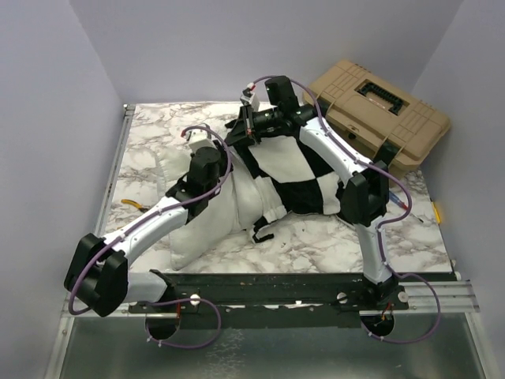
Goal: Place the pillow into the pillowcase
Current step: Stuff the pillow into the pillowcase.
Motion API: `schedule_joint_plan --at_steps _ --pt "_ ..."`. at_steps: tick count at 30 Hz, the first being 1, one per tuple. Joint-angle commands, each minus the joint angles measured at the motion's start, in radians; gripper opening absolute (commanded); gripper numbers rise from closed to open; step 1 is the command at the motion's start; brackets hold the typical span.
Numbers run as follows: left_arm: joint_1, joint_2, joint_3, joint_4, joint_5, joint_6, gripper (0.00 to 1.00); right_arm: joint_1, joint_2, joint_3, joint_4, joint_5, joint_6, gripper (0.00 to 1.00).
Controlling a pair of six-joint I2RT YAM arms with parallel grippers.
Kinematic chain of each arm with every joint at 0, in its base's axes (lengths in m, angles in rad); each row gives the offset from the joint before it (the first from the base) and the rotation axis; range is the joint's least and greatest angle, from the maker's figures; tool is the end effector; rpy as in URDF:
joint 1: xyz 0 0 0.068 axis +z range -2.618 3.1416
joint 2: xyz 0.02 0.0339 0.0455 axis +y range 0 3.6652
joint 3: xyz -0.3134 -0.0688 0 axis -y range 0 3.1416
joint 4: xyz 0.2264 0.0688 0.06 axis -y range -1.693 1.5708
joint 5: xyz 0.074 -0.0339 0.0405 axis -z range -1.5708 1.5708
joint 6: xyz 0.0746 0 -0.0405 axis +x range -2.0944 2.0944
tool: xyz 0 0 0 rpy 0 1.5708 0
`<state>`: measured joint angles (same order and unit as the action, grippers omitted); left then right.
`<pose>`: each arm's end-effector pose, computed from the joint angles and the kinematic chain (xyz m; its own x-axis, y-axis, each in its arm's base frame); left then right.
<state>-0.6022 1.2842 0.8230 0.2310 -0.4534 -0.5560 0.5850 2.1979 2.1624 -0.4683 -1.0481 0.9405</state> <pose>0.2642 -0.1420 0.3349 -0.2430 -0.4087 -0.8797 0.0348 0.9026 -0.4290 0.4059 0.3464 0.3655 -0.9710 -0.1594 -0.1782 -0.2102 0.2137 0.9540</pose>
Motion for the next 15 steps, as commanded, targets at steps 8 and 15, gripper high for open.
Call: schedule_joint_plan --at_steps 8,15 --pt "0.078 -0.049 0.387 -0.678 0.175 0.142 0.9 0.008 0.087 -0.158 -0.234 0.194 -0.314 0.0" --pt "0.053 -0.103 0.27 -0.635 0.617 0.118 0.91 -0.027 0.09 -0.122 -0.163 0.123 -0.235 0.0"
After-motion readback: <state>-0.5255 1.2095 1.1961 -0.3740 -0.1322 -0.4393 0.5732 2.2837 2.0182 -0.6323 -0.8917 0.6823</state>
